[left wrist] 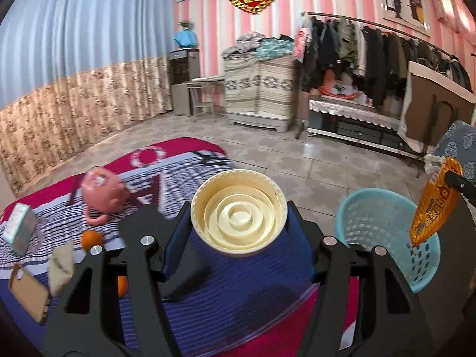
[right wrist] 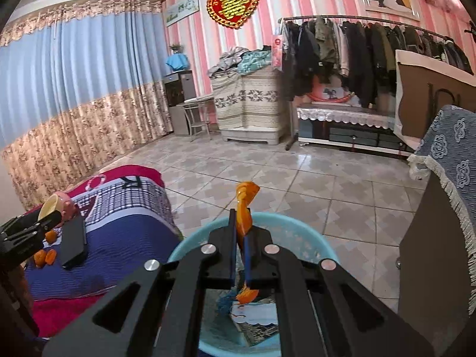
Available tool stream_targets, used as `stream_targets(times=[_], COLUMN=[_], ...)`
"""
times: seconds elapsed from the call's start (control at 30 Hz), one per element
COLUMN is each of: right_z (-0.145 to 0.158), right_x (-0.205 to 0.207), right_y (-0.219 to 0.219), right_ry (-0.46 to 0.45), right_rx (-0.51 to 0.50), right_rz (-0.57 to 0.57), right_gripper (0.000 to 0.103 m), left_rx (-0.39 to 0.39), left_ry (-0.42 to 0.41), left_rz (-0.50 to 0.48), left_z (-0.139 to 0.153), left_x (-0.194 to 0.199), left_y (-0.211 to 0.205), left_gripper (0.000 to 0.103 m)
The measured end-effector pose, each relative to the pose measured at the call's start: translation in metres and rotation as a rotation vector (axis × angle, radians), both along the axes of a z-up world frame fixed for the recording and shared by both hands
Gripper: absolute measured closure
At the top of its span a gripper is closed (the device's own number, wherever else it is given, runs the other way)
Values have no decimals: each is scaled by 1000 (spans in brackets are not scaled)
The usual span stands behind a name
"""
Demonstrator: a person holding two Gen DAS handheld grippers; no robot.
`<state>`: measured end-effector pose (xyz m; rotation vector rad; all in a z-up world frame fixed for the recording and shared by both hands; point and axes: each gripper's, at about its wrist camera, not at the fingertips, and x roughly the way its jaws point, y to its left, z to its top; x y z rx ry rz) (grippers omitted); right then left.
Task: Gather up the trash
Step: 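Carry the container and wrapper over the basket and open both grippers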
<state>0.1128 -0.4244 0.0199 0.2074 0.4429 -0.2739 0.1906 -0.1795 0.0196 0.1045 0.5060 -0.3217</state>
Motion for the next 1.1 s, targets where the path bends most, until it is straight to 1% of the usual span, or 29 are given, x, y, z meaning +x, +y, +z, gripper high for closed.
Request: stream_targets(times=[0.27,0.43,0.63,0.73,0.93,1.03,1.1], right_z=[-7,-15,-23,-28,-32,-32,-32], right_x=[1,4,5,8,10,9,9], right_y=[-20,-29,-42,-47,-53,-56,-57], right_ry=[20,37,56,75,85,83,82], right_rx=[10,21,33,36,49,53,56], right_rz=[-41,-50,-70,-83,-92,-96,-97], right_gripper=[99,99,99,99,99,99,99], left_rx=[27,40,60,56,68,63,73], left_ry=[15,12,35,48,44,69,64], left_rz=[-106,-159,-200,-223,-270,-296,-297], left_z=[-13,-23,-40,-47,-52,-54,-55], left_x=[2,-5,6,9,14,18,19], left_y=[-64,-91,-123,-139,-171,-179,-182], left_gripper=[42,42,42,42,42,42,42])
